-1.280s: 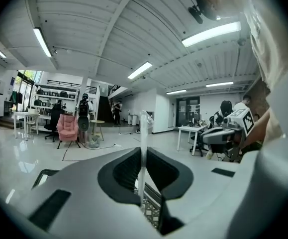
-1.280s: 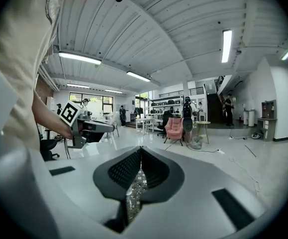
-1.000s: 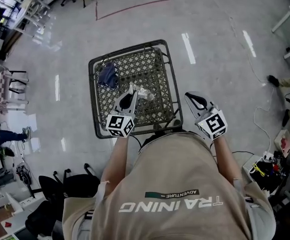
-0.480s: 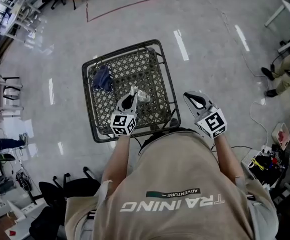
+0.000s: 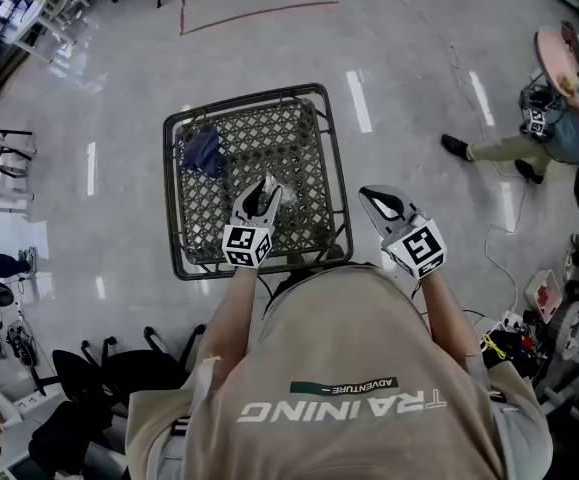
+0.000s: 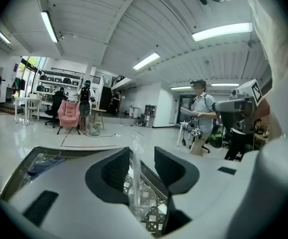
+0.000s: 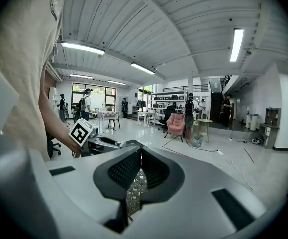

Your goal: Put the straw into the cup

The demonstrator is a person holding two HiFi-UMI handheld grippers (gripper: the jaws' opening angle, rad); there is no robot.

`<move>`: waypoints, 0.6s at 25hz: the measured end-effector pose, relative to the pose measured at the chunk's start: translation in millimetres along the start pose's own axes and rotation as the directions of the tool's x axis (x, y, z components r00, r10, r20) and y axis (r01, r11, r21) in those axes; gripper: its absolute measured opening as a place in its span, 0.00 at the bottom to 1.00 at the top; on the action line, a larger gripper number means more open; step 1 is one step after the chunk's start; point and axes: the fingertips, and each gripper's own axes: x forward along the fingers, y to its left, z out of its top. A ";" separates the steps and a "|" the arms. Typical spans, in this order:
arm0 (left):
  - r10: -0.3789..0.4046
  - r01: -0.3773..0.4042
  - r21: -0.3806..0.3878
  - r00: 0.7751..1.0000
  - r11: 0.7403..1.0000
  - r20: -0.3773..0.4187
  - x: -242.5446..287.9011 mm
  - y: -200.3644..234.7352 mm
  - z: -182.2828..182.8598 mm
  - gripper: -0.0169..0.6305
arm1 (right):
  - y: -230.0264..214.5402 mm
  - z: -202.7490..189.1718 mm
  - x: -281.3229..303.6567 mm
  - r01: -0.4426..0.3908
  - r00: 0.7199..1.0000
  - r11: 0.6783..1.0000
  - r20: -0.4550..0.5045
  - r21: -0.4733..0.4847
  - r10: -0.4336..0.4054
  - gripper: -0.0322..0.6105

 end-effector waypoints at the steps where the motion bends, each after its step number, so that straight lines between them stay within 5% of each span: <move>1: 0.013 -0.013 0.001 1.000 1.000 0.017 -2.4 2.6 4.8 0.26 | 0.9 0.9 2.9 -0.008 1.000 1.000 0.003 -0.004 0.008 0.08; 6: 0.061 -0.062 0.002 0.990 0.998 0.127 -34.2 9.0 43.6 0.26 | 12.0 10.6 13.6 -0.036 0.999 0.999 0.027 -0.014 0.036 0.08; 11: 0.031 -0.043 0.068 0.986 0.997 0.166 -55.8 3.4 72.0 0.25 | 7.9 22.9 26.8 -0.053 0.995 0.999 0.079 -0.001 0.053 0.08; 15: 0.008 -0.022 0.083 0.988 0.996 0.156 -74.2 0.2 88.7 0.05 | 4.1 38.5 31.3 -0.054 0.991 0.998 0.127 0.025 0.051 0.08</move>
